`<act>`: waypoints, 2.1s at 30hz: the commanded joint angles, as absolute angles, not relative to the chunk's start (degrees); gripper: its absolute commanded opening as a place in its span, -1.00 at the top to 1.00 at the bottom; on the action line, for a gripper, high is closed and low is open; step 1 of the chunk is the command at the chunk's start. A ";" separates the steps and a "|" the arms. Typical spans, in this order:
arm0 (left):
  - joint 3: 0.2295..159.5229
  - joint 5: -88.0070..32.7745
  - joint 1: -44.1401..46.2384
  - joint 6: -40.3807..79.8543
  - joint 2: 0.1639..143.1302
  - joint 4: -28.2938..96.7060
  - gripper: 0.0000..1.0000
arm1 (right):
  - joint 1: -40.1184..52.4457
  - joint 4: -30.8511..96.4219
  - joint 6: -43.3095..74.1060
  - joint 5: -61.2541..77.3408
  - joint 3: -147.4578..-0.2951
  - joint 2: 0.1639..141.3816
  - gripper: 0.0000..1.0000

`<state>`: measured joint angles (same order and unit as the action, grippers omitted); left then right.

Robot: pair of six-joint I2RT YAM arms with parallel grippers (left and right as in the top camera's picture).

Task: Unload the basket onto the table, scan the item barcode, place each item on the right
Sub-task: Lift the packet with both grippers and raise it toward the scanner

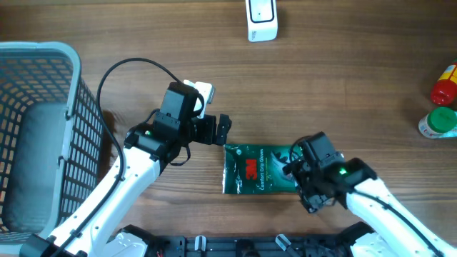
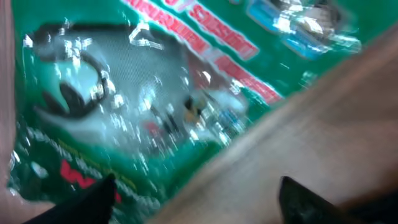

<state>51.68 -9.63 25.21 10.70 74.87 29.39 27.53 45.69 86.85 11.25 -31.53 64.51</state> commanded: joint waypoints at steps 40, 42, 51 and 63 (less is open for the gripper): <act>51.53 -74.52 11.33 -8.86 75.13 29.85 -0.42 | 26.48 28.40 12.14 32.29 -43.51 46.17 0.91; 51.53 -74.52 11.33 -11.53 75.13 33.10 -0.43 | 26.48 27.03 12.88 32.01 -43.51 46.17 0.91; 51.53 -73.87 11.33 -13.30 75.13 40.69 0.88 | 24.21 23.55 15.35 28.95 -43.53 46.17 0.91; 51.55 -73.52 10.96 22.50 75.11 21.43 0.92 | 20.53 36.10 53.12 6.33 -43.51 50.68 -0.99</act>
